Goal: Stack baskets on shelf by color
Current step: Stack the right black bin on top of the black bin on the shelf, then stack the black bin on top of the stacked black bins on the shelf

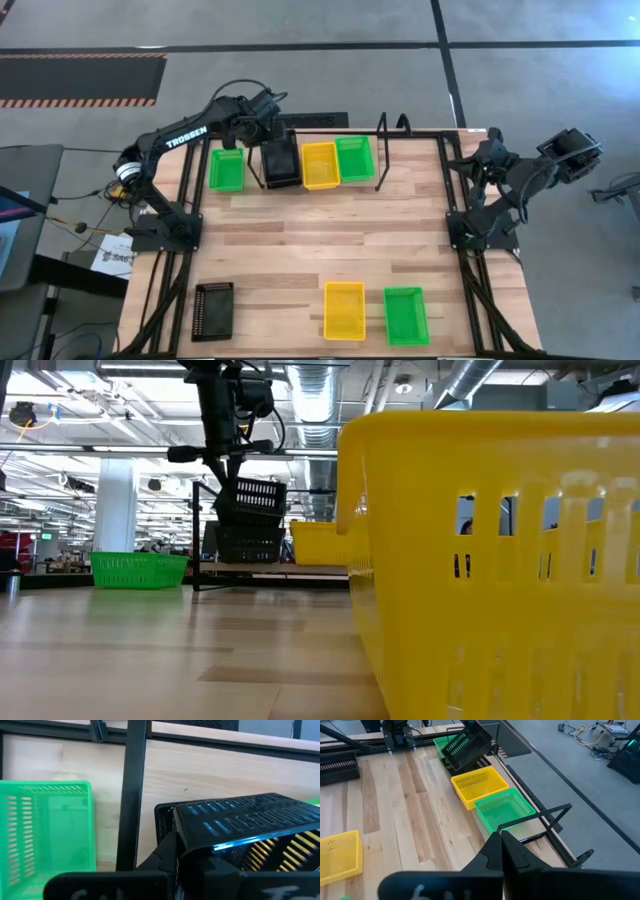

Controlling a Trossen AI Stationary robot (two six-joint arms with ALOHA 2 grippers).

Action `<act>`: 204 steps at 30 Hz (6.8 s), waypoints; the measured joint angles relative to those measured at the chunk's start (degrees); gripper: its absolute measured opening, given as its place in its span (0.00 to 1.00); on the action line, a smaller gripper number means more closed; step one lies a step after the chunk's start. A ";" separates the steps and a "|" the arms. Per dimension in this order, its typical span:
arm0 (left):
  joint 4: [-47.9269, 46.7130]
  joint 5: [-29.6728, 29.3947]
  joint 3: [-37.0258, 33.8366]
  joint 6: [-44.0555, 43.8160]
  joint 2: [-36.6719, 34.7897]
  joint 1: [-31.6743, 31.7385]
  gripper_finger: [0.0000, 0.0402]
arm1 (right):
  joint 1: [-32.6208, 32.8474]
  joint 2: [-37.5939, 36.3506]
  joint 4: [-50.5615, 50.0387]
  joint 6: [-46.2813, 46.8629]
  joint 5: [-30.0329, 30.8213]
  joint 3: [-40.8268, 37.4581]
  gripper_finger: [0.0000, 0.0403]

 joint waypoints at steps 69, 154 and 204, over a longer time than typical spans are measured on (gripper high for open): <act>-4.03 9.59 18.63 20.52 8.35 5.08 0.41 | 0.02 0.02 0.37 1.55 -0.04 0.00 0.01; -23.17 18.82 -7.37 -84.43 -4.48 -86.33 0.41 | 0.00 0.05 1.90 4.20 4.79 0.00 0.01; 7.16 21.12 -37.40 -4.70 -4.44 -69.86 0.16 | 0.00 4.20 1.90 10.29 5.71 -0.02 0.01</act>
